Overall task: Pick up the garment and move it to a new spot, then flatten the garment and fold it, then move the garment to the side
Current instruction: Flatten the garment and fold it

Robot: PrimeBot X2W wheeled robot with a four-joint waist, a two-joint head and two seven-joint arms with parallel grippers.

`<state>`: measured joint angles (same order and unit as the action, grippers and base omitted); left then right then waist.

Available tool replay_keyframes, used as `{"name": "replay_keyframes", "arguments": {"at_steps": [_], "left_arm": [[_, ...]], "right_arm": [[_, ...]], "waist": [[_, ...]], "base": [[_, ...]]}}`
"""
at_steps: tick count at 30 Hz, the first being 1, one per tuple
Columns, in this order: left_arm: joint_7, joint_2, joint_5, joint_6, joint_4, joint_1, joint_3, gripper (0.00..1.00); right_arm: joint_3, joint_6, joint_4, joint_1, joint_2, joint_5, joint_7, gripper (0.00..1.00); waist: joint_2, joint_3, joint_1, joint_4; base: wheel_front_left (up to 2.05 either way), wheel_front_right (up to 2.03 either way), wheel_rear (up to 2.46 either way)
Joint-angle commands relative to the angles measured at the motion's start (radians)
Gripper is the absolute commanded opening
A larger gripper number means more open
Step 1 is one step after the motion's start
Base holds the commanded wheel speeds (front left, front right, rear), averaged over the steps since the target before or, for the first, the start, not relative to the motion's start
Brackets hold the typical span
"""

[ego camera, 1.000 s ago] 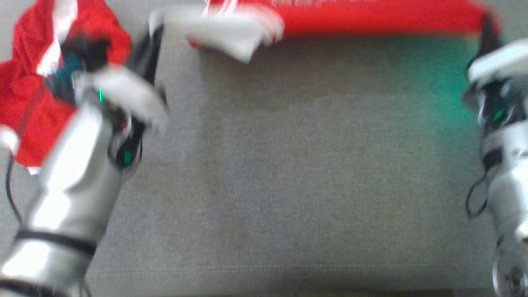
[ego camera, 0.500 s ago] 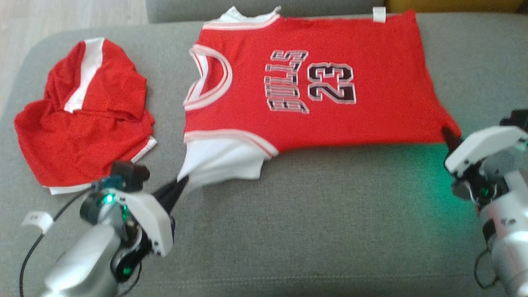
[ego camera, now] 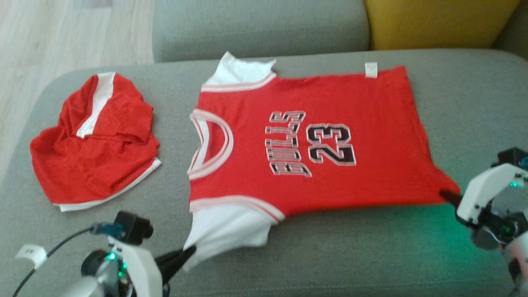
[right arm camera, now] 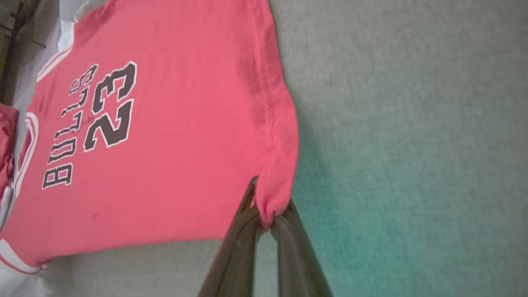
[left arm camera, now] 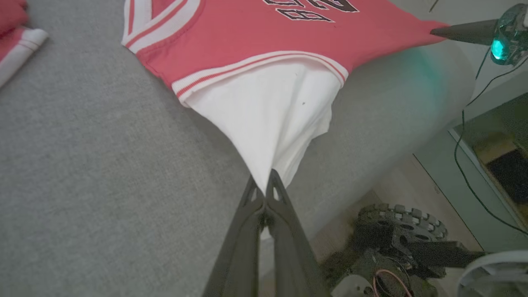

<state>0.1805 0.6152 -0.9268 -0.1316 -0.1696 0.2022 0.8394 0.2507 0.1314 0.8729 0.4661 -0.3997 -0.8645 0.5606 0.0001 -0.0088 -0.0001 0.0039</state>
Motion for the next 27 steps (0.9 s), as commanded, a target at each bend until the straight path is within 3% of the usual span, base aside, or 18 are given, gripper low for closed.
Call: {"name": "replay_keyframes", "arguments": {"at_steps": [1,8,13,27], "left_arm": [[0.002,0.054,-0.011,0.001,0.033,0.033,-0.039,0.0],[0.081,0.14,-0.099,0.001,0.148,-0.025,-0.028,0.0],[0.108,0.177,-0.148,0.012,0.218,-0.042,-0.046,0.0],[0.169,0.186,-0.115,0.03,0.248,0.146,-0.103,0.0]], "right_arm": [[0.014,-0.001,-0.035,0.001,-0.038,-0.01,0.019,0.0],[0.039,-0.001,-0.123,-0.086,-0.099,-0.034,0.197,0.0],[-0.005,-0.001,-0.18,-0.11,-0.115,-0.031,0.234,0.0],[-0.125,-0.001,-0.217,0.027,-0.039,0.14,0.278,0.0]], "waist": [[-0.0001,-0.01,0.0001,-0.005],[-0.0001,-0.034,0.0001,-0.013],[-0.0001,-0.032,0.0001,-0.015],[-0.0001,0.05,0.0001,-0.023]], "base": [[0.0,0.0,0.0],[0.0,0.0,0.0],[0.0,0.0,0.0],[0.0,0.0,0.0]]}}
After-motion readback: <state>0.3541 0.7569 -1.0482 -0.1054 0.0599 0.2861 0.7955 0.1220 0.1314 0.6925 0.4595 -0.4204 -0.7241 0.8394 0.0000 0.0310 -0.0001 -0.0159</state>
